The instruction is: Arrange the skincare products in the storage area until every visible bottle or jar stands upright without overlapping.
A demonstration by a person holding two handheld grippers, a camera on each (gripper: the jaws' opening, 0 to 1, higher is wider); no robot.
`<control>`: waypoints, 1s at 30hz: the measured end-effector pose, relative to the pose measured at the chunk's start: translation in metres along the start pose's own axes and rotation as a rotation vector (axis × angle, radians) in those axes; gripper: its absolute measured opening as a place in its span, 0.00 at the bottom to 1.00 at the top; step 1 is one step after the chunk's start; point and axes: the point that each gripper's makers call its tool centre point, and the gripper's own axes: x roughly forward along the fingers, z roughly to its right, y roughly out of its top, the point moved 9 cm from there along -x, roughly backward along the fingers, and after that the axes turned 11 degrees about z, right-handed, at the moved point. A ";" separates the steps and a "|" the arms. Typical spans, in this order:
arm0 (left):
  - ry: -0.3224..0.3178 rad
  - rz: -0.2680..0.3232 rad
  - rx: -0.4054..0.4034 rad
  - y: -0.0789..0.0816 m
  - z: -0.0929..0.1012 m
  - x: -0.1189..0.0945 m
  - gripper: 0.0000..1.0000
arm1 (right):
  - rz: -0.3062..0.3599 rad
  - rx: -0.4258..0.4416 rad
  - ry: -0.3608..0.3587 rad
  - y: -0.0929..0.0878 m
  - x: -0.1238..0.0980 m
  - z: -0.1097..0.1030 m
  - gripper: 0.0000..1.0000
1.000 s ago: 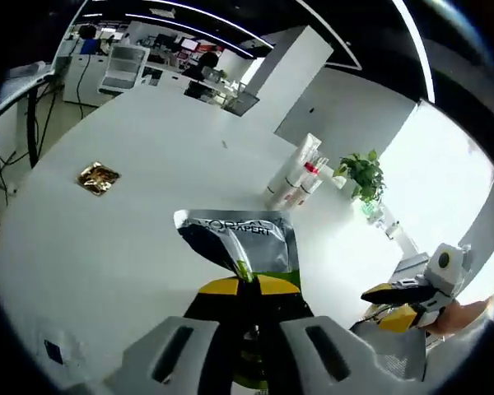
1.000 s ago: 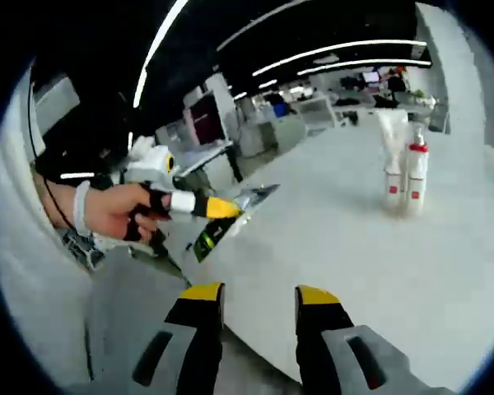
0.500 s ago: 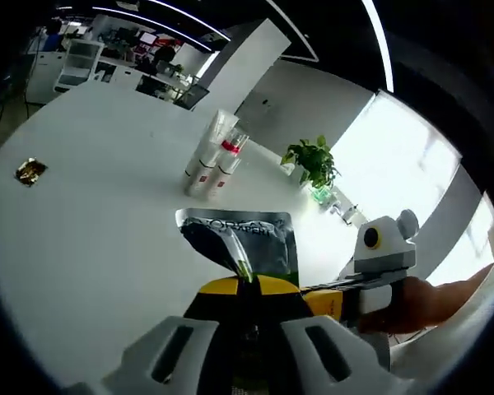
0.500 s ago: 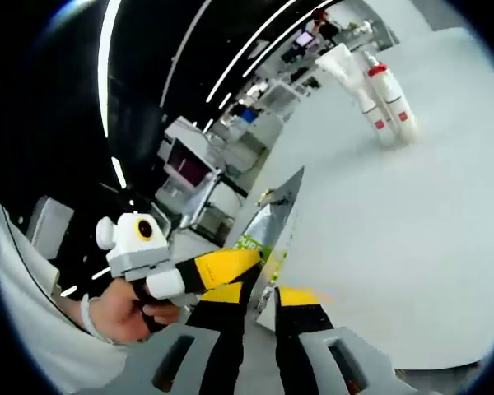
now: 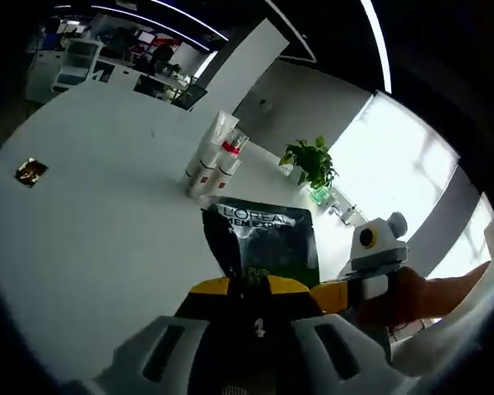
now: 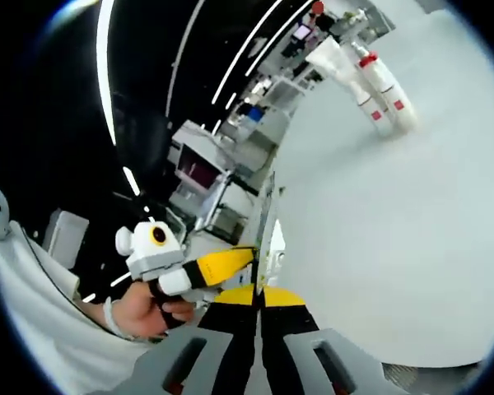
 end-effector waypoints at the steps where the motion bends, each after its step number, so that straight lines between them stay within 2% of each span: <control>1: -0.003 0.013 -0.024 0.001 -0.001 0.000 0.16 | 0.002 0.004 0.003 0.002 -0.001 0.001 0.00; 4: -0.015 0.050 -0.104 0.004 -0.005 0.002 0.35 | -0.001 0.039 0.067 0.007 -0.003 -0.002 0.00; 5: -0.019 0.052 -0.117 0.004 -0.006 0.003 0.44 | -0.008 0.046 0.098 0.008 -0.004 -0.004 0.00; 7: -0.047 0.039 -0.191 0.004 -0.007 0.004 0.56 | -0.019 0.039 0.134 0.011 -0.006 -0.007 0.00; 8: -0.075 0.032 -0.231 0.003 -0.007 0.005 0.60 | -0.029 0.041 0.159 0.011 -0.007 -0.008 0.00; 9: -0.129 0.014 -0.301 0.003 -0.005 0.006 0.60 | -0.038 0.046 0.187 0.012 -0.008 -0.011 0.00; 11: -0.199 -0.024 -0.397 0.002 -0.001 0.005 0.53 | -0.050 0.051 0.241 0.014 -0.009 -0.014 0.00; 14: -0.250 -0.043 -0.381 0.000 0.004 0.003 0.37 | -0.071 0.074 0.312 0.015 -0.010 -0.021 0.00; 16: -0.306 -0.040 -0.421 0.002 0.012 0.002 0.29 | -0.079 0.073 0.303 0.016 -0.010 -0.021 0.00; 18: -0.311 -0.031 -0.439 0.003 0.012 0.001 0.22 | -0.076 0.093 0.324 0.017 -0.011 -0.021 0.00; 19: -0.344 -0.022 -0.489 0.006 0.013 0.000 0.17 | -0.073 0.101 0.320 0.018 -0.012 -0.020 0.00; 22: -0.331 -0.048 -0.591 0.008 0.012 -0.002 0.04 | -0.067 0.128 0.313 0.019 -0.014 -0.015 0.00; 23: -0.361 -0.050 -0.596 0.009 0.014 -0.003 0.00 | -0.074 0.133 0.314 0.019 -0.013 -0.016 0.00; 28: -0.388 -0.027 -0.612 0.012 0.017 -0.005 0.00 | -0.041 0.153 0.346 0.022 -0.016 -0.021 0.00; 30: -0.394 -0.037 -0.612 0.013 0.019 -0.007 0.00 | -0.034 0.170 0.356 0.024 -0.017 -0.022 0.00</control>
